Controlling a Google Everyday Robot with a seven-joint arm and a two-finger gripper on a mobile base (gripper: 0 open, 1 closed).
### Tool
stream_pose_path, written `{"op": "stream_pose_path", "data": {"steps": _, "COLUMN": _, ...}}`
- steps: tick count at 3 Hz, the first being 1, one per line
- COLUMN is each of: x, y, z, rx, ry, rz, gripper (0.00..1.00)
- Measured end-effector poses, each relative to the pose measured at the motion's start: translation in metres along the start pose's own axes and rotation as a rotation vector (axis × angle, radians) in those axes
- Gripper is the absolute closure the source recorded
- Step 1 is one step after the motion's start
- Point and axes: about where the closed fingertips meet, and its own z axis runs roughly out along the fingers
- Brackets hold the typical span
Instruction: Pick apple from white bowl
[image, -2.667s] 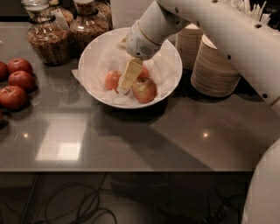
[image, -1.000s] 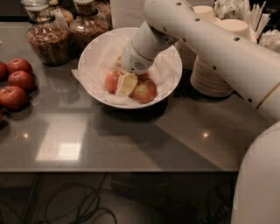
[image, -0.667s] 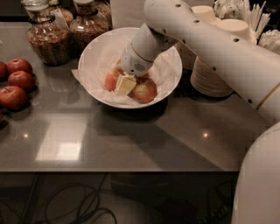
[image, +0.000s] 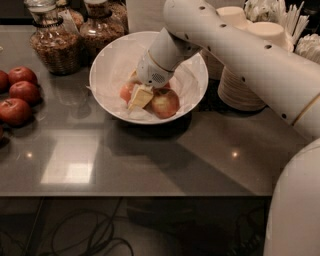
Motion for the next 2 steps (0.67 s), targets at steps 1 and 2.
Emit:
{"op": "stream_pose_path", "data": {"steps": 1, "x": -0.001, "y": 0.001, "z": 0.000, "rx": -0.003, "ry": -0.007, "rz": 0.000, "gripper": 1.00}}
{"op": "stream_pose_path", "data": {"steps": 2, "x": -0.010, "y": -0.001, "z": -0.023, "rx": 0.020, "ry": -0.052, "rz": -0.016, "gripper": 1.00}}
